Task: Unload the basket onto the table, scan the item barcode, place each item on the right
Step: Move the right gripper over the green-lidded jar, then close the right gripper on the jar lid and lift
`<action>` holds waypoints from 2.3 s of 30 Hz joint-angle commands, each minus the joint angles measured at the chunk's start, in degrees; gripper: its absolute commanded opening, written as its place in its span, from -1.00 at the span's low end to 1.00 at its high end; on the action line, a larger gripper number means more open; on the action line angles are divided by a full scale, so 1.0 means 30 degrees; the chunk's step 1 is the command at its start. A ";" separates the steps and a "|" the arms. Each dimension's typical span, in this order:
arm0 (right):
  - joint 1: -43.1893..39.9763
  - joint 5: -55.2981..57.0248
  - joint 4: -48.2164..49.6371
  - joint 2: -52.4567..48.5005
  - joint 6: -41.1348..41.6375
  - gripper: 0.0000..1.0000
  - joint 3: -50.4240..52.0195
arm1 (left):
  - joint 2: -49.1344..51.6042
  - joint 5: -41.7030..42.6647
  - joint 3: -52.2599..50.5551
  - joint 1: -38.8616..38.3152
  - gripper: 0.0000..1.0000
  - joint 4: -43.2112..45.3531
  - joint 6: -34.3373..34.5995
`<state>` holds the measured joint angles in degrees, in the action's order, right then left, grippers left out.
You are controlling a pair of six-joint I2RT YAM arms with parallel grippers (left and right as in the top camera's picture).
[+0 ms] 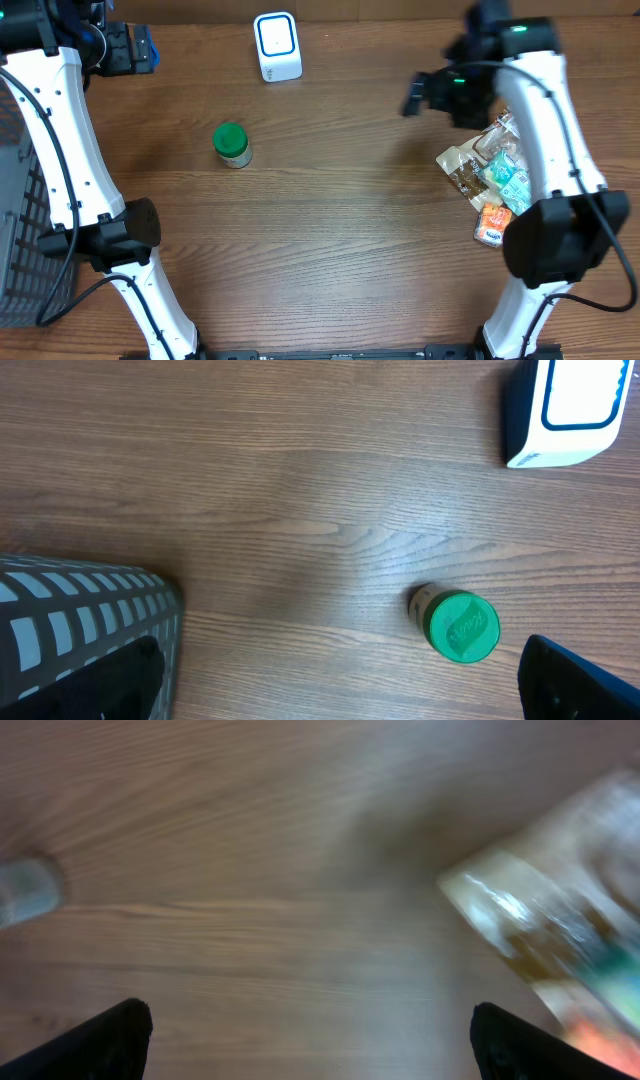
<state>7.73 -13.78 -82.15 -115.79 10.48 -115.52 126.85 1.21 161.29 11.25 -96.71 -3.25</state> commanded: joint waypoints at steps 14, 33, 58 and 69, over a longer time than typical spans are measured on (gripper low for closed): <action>0.8298 -0.0495 1.0032 -0.0954 0.1064 0.99 -0.0306 | -0.0568 -0.0051 0.0146 -0.0182 0.99 -0.0029 -0.0211; 1.1985 0.1093 1.5854 -0.5974 -0.2025 0.99 -0.0976 | -0.0568 -0.0058 0.0146 -0.0189 0.99 -0.0029 -0.0211; 1.2866 0.2863 1.7609 -0.7956 -0.3687 0.84 -0.0940 | -0.0568 -0.0051 0.0146 -0.0393 0.99 -0.0029 -0.0211; 1.2757 0.2936 1.7427 -0.7949 -0.3672 0.26 -0.0947 | -0.0568 -0.0058 0.0146 -0.0386 0.99 -0.0029 -0.0211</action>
<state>46.19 -4.60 -29.56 -139.15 -0.32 -117.12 126.85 1.21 161.29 10.48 -96.71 -3.25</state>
